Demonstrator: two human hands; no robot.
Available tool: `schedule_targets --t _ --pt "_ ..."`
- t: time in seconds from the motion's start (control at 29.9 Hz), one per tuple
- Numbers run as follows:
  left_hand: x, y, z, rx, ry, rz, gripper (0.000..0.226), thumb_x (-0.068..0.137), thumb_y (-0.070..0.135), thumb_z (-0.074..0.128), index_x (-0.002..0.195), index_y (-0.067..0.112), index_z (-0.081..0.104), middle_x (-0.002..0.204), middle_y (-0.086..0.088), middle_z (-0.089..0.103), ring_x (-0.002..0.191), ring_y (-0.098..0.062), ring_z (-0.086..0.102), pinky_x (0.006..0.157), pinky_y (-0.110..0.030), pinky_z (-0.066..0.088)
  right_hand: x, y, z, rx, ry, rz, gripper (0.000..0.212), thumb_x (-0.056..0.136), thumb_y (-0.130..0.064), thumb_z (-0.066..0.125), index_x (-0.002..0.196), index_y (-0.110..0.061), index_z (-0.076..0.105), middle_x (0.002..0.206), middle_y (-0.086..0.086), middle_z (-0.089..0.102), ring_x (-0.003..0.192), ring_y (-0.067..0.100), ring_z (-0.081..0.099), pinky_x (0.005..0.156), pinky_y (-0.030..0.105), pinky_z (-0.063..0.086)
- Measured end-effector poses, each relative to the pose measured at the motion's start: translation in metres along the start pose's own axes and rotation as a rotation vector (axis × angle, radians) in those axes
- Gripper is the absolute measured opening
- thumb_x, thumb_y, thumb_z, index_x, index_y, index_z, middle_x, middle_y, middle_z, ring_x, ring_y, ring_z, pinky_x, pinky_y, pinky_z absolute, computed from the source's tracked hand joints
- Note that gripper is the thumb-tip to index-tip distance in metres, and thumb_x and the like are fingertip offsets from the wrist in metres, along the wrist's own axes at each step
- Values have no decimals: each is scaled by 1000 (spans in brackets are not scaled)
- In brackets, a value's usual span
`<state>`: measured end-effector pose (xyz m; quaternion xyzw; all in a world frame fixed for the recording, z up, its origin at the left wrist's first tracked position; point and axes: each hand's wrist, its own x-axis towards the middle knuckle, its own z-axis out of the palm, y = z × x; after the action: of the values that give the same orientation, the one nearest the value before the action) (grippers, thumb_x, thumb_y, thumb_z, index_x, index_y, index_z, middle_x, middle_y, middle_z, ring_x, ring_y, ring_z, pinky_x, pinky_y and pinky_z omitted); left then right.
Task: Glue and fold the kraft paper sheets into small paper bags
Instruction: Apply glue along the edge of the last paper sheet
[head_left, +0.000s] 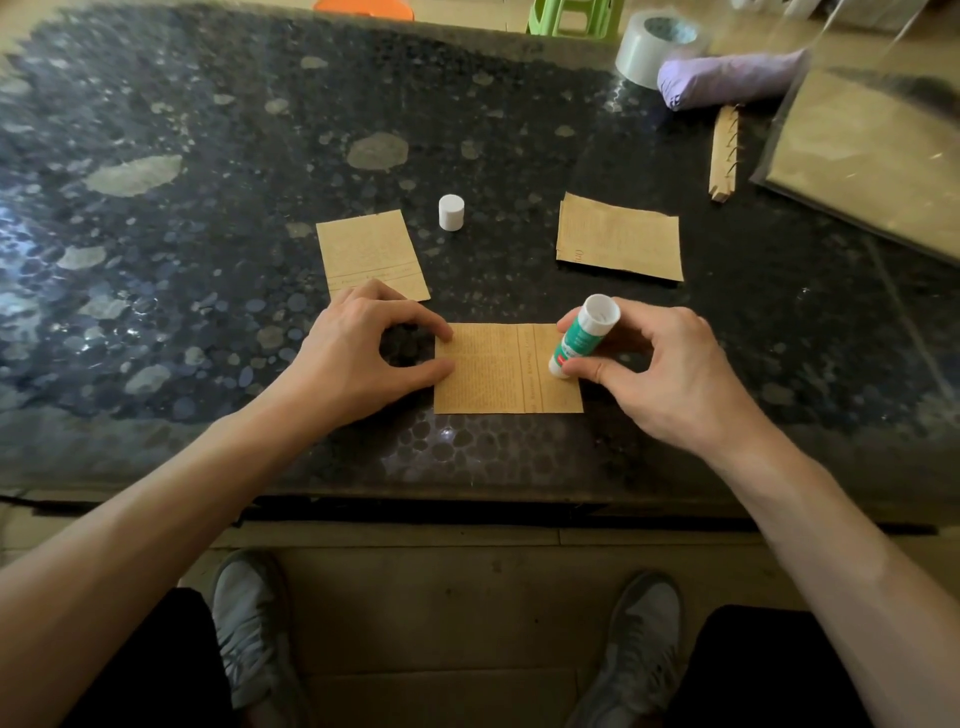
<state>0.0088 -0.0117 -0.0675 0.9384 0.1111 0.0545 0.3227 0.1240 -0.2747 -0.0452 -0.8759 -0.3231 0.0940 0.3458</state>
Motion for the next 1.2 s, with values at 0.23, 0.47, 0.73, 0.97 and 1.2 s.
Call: schedule_targets --t 0.23,0.47,0.73,0.97,1.2 --pt "0 0 0 2 3 1 37 75 58 71 109 43 73 113 8 54 115 -14 47 103 -43 43 -3 -4 -6 53 -72 23 31 88 -23 82 115 -35 72 116 -16 71 113 2 66 100 28 54" --pt "0 1 -1 0 -3 4 37 75 58 71 109 43 73 114 7 54 115 -14 47 103 -44 44 -6 -4 -6 54 -88 34 33 86 -25 82 115 -37 72 117 -18 71 113 3 67 103 34 56" --pt "0 0 1 -6 4 5 34 76 55 74 108 43 73 114 7 54 115 -15 48 103 -46 45 -10 -5 -8 59 -112 36 31 86 -23 83 112 -37 73 114 -22 70 110 -9 64 95 14 51" --pt "0 0 0 -4 3 8 36 76 55 73 109 41 73 114 6 54 115 -16 48 103 -46 44 -13 -7 -10 29 -138 28 30 86 -24 83 111 -38 73 118 -21 70 113 0 65 102 28 53" --pt "0 1 0 0 -2 1 39 74 58 70 109 41 73 114 6 54 115 -16 48 103 -46 44 -15 -7 -14 13 -185 15 31 86 -24 83 107 -44 72 113 -26 70 112 -11 61 99 20 51"
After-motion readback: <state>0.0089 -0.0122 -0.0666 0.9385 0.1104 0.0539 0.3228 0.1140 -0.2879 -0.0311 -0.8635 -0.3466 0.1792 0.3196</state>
